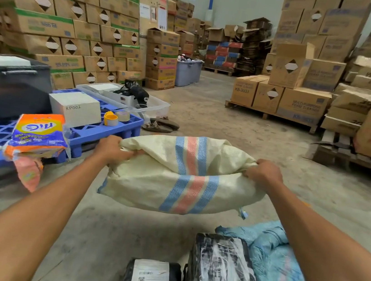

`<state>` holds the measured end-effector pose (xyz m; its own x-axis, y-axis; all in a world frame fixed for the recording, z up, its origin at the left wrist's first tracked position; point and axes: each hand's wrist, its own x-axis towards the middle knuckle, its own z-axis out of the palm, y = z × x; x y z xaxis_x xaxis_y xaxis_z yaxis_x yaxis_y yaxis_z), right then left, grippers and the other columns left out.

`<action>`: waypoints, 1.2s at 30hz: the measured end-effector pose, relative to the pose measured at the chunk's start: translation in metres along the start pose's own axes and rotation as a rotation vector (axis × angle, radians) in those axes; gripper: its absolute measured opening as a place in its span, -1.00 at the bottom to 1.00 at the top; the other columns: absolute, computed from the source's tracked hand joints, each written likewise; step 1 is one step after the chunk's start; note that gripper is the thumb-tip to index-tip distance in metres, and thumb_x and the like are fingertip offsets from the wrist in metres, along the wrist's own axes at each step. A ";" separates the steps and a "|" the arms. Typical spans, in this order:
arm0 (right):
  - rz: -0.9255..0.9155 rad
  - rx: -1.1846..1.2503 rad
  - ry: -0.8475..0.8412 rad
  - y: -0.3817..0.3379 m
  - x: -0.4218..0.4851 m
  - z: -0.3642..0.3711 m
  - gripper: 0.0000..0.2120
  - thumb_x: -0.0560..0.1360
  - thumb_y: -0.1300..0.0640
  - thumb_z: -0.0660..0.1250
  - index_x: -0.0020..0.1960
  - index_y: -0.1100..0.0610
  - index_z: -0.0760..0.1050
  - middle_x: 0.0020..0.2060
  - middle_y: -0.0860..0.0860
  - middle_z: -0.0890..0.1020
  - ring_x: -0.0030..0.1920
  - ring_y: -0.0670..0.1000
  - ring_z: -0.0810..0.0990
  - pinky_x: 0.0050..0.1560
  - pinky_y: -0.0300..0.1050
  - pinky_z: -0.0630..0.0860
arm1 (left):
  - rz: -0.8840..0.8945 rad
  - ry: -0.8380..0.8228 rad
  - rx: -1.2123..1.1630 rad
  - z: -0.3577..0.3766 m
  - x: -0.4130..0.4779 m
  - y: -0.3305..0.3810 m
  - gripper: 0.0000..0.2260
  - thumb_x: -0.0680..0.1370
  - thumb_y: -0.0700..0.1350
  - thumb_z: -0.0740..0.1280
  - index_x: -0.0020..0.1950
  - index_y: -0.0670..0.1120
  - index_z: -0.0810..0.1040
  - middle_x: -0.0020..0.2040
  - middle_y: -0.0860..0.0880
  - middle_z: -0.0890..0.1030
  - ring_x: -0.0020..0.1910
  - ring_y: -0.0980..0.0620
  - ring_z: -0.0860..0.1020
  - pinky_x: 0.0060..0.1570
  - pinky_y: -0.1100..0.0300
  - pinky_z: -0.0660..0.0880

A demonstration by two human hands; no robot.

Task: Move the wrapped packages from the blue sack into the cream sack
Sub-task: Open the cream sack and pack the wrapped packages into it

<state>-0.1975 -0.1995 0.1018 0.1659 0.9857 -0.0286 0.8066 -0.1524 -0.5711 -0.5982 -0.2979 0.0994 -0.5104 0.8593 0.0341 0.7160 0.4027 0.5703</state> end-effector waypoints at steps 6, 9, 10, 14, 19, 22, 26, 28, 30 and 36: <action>0.175 0.482 -0.144 -0.026 -0.025 0.000 -0.92 0.49 0.22 0.37 -0.05 0.23 0.56 0.02 0.15 0.62 -0.12 0.14 0.59 0.09 0.09 0.59 | -0.413 -0.099 -0.827 0.016 0.000 0.021 -0.50 0.45 0.01 0.49 0.31 -0.17 0.48 0.20 -0.17 0.60 -0.03 -0.16 0.61 0.04 -0.11 0.58; 0.343 0.851 -0.347 -0.036 -0.029 -0.001 -0.69 0.59 0.31 0.18 0.23 0.07 0.54 -0.15 0.12 0.53 -0.12 0.08 0.53 0.11 0.06 0.52 | -0.506 -0.201 -0.899 0.016 -0.009 0.038 -0.85 0.63 -0.19 0.27 -0.09 -0.23 0.51 0.31 -0.17 0.56 -0.04 -0.18 0.59 -0.23 0.05 0.50; 0.405 0.968 -0.376 -0.033 -0.024 0.001 -0.66 0.59 0.31 0.14 0.21 0.02 0.54 -0.19 0.10 0.52 -0.13 0.06 0.53 0.04 0.04 0.53 | -0.527 -0.200 -0.913 0.012 -0.008 0.034 -0.86 0.63 -0.23 0.23 -0.11 -0.24 0.48 0.27 -0.14 0.58 0.02 -0.18 0.60 -0.31 0.09 0.48; 0.567 1.082 -0.478 -0.012 0.005 -0.003 -0.68 0.56 0.19 0.16 0.18 0.19 0.63 0.04 0.09 0.70 0.06 0.11 0.67 0.05 0.08 0.61 | -0.708 -0.117 -1.186 -0.010 0.022 -0.006 -0.88 0.58 -0.11 0.20 0.04 -0.04 0.51 0.07 0.03 0.65 -0.06 -0.01 0.60 -0.26 0.09 0.51; 0.405 1.010 -0.662 0.007 -0.007 -0.023 -0.71 0.45 0.19 0.23 0.06 0.27 0.63 0.03 0.19 0.68 0.12 0.17 0.61 0.20 0.13 0.55 | -0.633 -0.355 -1.099 -0.033 -0.006 -0.016 -0.87 0.57 -0.12 0.29 -0.08 -0.17 0.55 -0.22 -0.17 0.68 -0.17 -0.13 0.60 -0.14 -0.03 0.51; 0.448 1.006 -0.607 0.012 0.004 -0.014 -0.70 0.45 0.15 0.17 0.12 0.12 0.53 0.09 0.12 0.64 0.10 0.17 0.62 0.26 0.16 0.49 | -0.563 -0.381 -1.146 -0.034 -0.008 -0.017 -0.80 0.48 -0.02 0.39 0.00 -0.13 0.61 0.00 -0.12 0.70 -0.14 -0.14 0.64 -0.14 -0.01 0.54; 0.301 0.972 -0.648 0.007 -0.005 -0.012 -0.46 0.41 -0.26 0.31 0.06 0.18 0.66 -0.02 0.16 0.71 0.00 0.17 0.67 0.11 0.06 0.58 | -0.445 -0.443 -0.957 -0.027 -0.004 -0.015 -0.42 0.28 0.23 0.56 0.18 -0.05 0.62 0.18 -0.12 0.64 0.09 -0.16 0.60 0.02 -0.09 0.57; 0.145 0.752 -0.717 -0.001 -0.011 -0.012 -0.24 0.24 -0.41 0.49 0.21 0.14 0.64 0.09 0.14 0.71 0.12 0.17 0.68 0.21 0.19 0.57 | -0.413 -0.377 -0.588 -0.019 0.003 -0.009 -0.13 0.15 0.27 0.63 0.36 -0.05 0.48 0.33 -0.15 0.52 0.22 -0.20 0.53 -0.01 -0.13 0.59; 0.040 0.501 -0.681 -0.005 -0.014 -0.010 -0.19 0.14 -0.26 0.64 0.27 0.11 0.58 0.09 0.10 0.71 0.12 0.14 0.69 0.21 0.19 0.58 | -0.351 -0.227 -0.326 -0.012 0.009 0.000 -0.02 0.22 0.16 0.64 0.51 -0.10 0.27 0.43 -0.18 0.37 0.31 -0.22 0.43 0.09 -0.15 0.55; 0.051 0.072 -0.102 0.000 -0.002 0.001 -0.43 0.23 -0.14 0.56 0.07 0.18 0.54 -0.11 0.15 0.61 -0.19 0.18 0.65 -0.33 0.14 0.68 | 0.012 -0.155 0.078 -0.005 0.013 0.011 -0.10 0.27 -0.12 0.62 0.48 -0.07 0.20 0.37 -0.17 0.40 0.28 -0.18 0.42 0.23 -0.09 0.47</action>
<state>-0.1983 -0.2012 0.1009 0.1439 0.9797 -0.1399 0.7555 -0.2001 -0.6238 -0.5992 -0.2840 0.1101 -0.4263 0.9001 -0.0900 0.7596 0.4103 0.5046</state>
